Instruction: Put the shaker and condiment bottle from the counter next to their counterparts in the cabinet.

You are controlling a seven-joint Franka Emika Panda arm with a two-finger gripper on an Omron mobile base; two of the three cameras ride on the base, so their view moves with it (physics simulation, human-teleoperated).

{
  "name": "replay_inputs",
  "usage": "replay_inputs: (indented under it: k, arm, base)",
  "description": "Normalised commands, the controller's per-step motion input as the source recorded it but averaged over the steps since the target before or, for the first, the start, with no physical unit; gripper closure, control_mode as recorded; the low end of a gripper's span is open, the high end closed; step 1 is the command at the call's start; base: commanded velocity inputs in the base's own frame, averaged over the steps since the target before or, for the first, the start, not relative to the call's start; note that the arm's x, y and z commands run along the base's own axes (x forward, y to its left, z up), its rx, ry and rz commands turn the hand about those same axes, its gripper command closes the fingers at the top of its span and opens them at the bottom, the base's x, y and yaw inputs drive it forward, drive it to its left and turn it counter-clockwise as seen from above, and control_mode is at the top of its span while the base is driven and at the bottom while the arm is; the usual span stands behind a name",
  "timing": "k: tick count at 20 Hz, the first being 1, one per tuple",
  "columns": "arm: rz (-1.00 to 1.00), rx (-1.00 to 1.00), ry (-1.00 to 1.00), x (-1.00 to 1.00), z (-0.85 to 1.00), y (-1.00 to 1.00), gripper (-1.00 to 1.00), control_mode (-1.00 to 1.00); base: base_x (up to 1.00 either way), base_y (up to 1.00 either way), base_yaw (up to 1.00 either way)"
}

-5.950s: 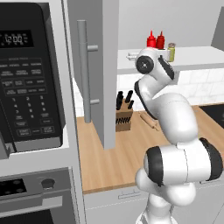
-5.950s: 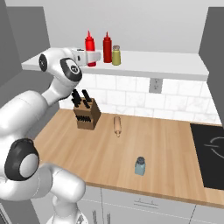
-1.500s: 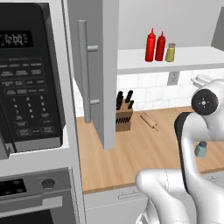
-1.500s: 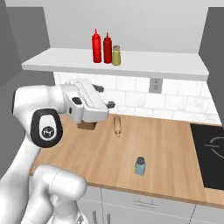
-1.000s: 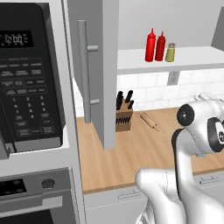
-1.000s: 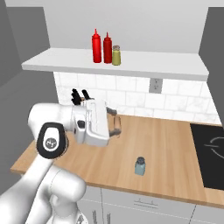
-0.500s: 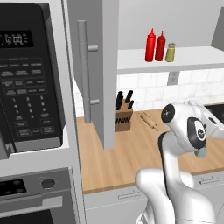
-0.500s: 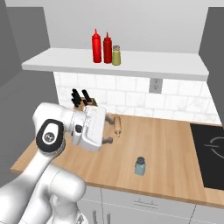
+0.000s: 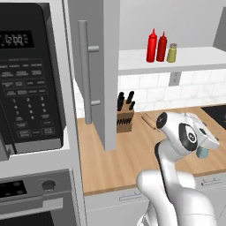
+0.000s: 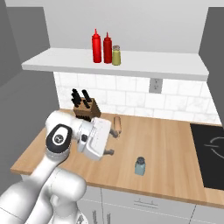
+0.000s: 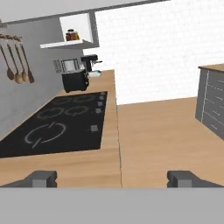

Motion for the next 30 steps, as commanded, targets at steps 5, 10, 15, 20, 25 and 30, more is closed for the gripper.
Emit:
replay_inputs:
  k: [5, 10, 15, 20, 25, 30]
  arm:
    - [-0.02, -0.03, -0.06, -0.07, -0.89, -0.26, -1.00, -1.00]
    - [-0.02, -0.02, -0.02, -0.06, -0.73, -0.25, -1.00, -1.00]
    - [0.00, -0.19, 0.04, 0.05, -0.85, 0.17, -1.00, -1.00]
    - [0.00, -0.15, 0.00, 0.04, -0.84, 0.01, -1.00, -1.00]
    - [0.00, -0.16, 0.01, 0.01, -1.00, 0.04, -1.00, -1.00]
    - [0.00, -0.13, 0.01, 0.07, -0.80, 0.07, -1.00, -1.00]
  base:
    - [0.00, 0.00, 0.00]
    - [0.00, 0.00, 0.00]
    - [0.00, 0.00, 0.00]
    - [0.00, 0.00, 0.00]
    - [0.00, 0.00, 0.00]
    - [0.00, 0.00, 0.00]
